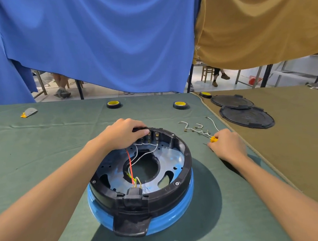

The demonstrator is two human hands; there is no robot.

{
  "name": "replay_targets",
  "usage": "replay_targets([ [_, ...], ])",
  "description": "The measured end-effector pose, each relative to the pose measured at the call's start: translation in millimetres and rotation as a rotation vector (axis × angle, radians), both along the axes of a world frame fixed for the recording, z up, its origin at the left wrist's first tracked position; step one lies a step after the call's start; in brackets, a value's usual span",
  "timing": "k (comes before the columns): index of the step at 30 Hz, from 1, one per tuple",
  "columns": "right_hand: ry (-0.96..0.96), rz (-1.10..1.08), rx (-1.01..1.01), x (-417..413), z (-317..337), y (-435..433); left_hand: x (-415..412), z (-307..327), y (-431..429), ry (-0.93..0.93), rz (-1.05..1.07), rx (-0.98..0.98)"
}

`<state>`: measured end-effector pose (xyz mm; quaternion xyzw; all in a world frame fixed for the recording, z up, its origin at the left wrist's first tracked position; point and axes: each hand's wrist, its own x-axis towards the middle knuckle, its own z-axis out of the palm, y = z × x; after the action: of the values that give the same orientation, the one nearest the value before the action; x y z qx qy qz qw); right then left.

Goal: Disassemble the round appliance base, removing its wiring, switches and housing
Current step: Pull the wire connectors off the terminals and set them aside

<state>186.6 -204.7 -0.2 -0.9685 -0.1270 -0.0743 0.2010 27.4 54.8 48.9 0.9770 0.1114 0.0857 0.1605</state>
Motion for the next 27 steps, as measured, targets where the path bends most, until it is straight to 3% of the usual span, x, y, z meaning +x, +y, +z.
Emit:
replay_targets([
  [8,0.065,0.118,-0.036,1,14,-24,-1,0,-1,0.002,0.016,0.003],
  [14,0.082,0.434,0.170,-24,53,-11,-2,4,-2,0.019,0.025,-0.044],
  [17,0.146,0.666,0.138,-49,77,-3,-4,4,-1,0.038,0.002,-0.073],
  [20,0.092,0.824,0.069,-69,95,6,-3,5,0,0.043,-0.007,-0.104],
  [27,-0.052,0.807,-0.120,-77,96,27,4,15,-1,0.086,-0.100,-0.119],
])
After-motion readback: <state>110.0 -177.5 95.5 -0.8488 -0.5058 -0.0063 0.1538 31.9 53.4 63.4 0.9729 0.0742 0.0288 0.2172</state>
